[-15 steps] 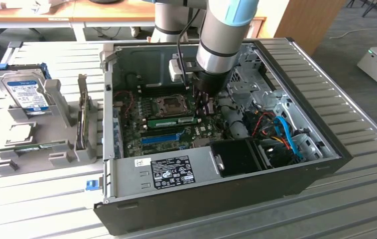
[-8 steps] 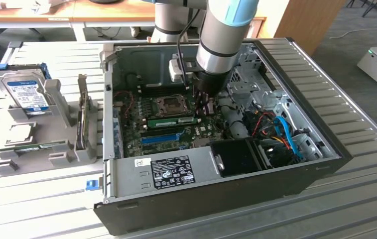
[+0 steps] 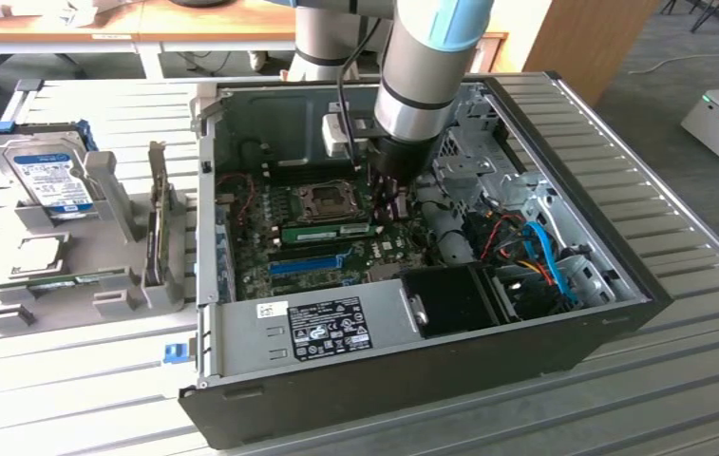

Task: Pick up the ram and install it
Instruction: 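Press down the ram until it locks into place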

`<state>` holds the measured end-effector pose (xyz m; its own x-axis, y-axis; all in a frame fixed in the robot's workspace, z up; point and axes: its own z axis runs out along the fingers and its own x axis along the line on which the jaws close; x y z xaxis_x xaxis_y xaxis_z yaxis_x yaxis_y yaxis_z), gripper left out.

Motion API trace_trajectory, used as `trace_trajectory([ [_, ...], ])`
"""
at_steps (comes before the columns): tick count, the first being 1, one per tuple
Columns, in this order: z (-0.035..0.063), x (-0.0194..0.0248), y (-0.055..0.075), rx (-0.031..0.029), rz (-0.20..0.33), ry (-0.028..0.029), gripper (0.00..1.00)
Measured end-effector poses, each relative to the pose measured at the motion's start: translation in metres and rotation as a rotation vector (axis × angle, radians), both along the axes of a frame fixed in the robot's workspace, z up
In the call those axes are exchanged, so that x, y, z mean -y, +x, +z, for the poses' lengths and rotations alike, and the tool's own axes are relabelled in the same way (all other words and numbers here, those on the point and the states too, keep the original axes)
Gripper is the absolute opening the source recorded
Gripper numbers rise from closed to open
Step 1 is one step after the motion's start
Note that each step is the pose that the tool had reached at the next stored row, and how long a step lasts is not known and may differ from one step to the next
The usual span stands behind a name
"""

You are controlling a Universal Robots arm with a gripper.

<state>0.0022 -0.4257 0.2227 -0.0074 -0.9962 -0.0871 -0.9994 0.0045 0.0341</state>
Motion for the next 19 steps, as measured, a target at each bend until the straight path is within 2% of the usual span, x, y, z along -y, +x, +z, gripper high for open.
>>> trace_trajectory([
  [19, 0.0013, -0.0001, 0.0000, -0.0002, 0.000, 0.0008, 0.11],
])
